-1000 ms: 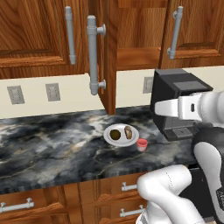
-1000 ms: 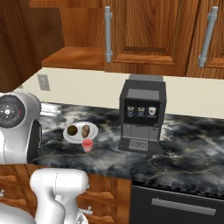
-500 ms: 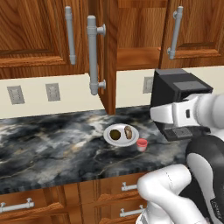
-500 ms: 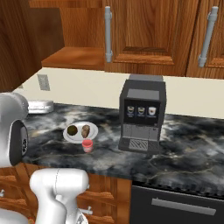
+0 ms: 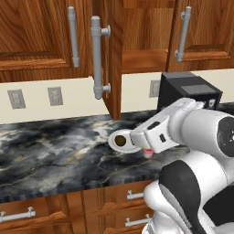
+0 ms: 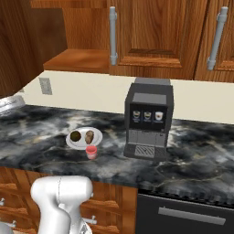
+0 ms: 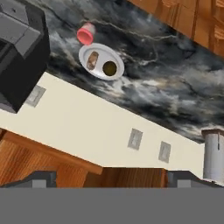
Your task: Pick the avocado and bread from the counter and place them on the plate. Then pick the jam from the cabinet and place it next to the plate. Lastly close the cabinet door.
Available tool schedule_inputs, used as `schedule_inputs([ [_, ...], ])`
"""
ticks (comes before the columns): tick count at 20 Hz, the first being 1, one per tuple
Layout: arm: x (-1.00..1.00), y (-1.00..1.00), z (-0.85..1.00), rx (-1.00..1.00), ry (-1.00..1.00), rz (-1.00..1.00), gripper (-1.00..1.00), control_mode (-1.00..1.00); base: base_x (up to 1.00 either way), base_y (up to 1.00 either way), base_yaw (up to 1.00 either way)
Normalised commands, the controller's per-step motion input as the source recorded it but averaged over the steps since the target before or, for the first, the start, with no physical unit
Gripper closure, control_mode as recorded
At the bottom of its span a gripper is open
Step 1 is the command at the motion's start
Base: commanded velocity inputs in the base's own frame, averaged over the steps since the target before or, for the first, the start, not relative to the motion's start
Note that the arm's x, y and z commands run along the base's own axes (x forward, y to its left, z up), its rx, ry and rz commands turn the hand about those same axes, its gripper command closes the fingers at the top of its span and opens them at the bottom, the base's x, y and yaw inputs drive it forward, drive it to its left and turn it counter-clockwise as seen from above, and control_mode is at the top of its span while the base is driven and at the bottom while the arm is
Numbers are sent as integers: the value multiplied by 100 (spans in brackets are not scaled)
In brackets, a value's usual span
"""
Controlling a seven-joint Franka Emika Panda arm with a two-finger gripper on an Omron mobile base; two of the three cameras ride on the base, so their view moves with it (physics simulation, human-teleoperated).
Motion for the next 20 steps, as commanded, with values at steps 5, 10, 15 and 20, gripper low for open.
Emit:
schedule_inputs([
  [5,-18,62,0,-47,-21,2,-100,-100,0,0,0],
  [10,-23,62,0,-44,-28,0,-100,-100,0,0,0],
  [15,-11,59,0,-40,-27,0,-100,-100,0,0,0],
  [20,24,58,0,-31,-3,0,-100,-100,0,0,0],
])
